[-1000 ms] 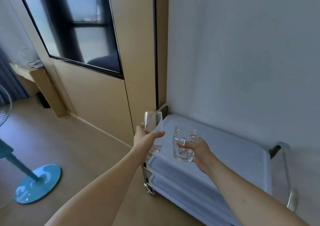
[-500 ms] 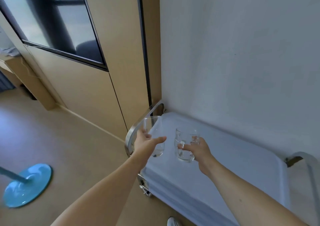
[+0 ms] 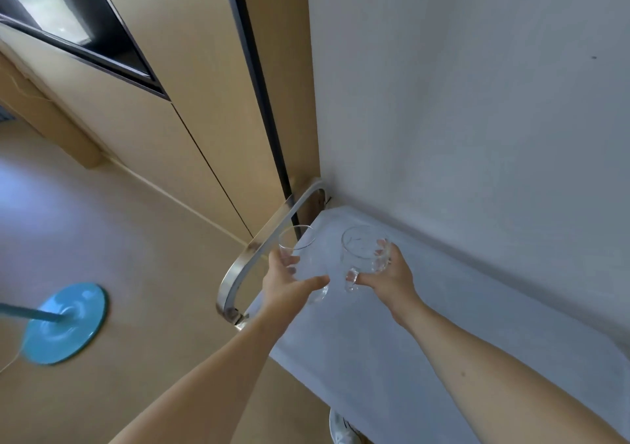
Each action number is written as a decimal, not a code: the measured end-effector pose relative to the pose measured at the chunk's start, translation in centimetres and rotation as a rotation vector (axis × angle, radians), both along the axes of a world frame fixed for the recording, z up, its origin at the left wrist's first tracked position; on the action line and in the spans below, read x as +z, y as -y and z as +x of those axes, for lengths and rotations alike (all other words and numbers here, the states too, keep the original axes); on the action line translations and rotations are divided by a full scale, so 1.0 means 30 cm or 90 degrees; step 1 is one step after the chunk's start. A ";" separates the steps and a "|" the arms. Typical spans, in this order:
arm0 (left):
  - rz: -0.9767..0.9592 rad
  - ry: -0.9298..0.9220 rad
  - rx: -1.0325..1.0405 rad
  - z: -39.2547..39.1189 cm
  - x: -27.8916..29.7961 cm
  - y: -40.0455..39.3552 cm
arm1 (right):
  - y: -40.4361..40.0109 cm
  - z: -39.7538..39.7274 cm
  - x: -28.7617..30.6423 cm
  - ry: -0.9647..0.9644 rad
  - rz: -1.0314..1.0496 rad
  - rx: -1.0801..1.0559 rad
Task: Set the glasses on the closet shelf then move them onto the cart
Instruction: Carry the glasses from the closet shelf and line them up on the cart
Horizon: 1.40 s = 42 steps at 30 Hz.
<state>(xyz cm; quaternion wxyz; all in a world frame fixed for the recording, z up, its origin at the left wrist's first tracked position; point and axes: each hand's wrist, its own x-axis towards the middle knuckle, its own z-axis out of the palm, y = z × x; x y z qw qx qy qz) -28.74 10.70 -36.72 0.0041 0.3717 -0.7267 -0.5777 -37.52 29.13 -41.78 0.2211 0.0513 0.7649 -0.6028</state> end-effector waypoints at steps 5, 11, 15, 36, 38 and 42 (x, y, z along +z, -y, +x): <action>-0.045 0.024 -0.006 -0.040 -0.059 0.001 | 0.061 -0.108 -0.039 -0.043 0.037 0.060; -0.050 0.031 -0.024 -0.071 -0.092 0.020 | 0.125 -0.213 -0.070 -0.078 0.065 0.107; -0.050 0.022 -0.018 -0.090 -0.113 0.028 | 0.150 -0.254 -0.092 -0.092 0.054 0.140; -0.065 0.032 -0.035 -0.098 -0.147 0.054 | 0.162 -0.363 -0.116 -0.047 0.048 0.135; -0.066 0.033 -0.040 -0.088 -0.140 0.058 | 0.158 -0.354 -0.106 -0.061 0.081 0.125; -0.063 0.021 -0.058 -0.056 -0.118 0.068 | 0.132 -0.293 -0.068 -0.072 0.146 0.082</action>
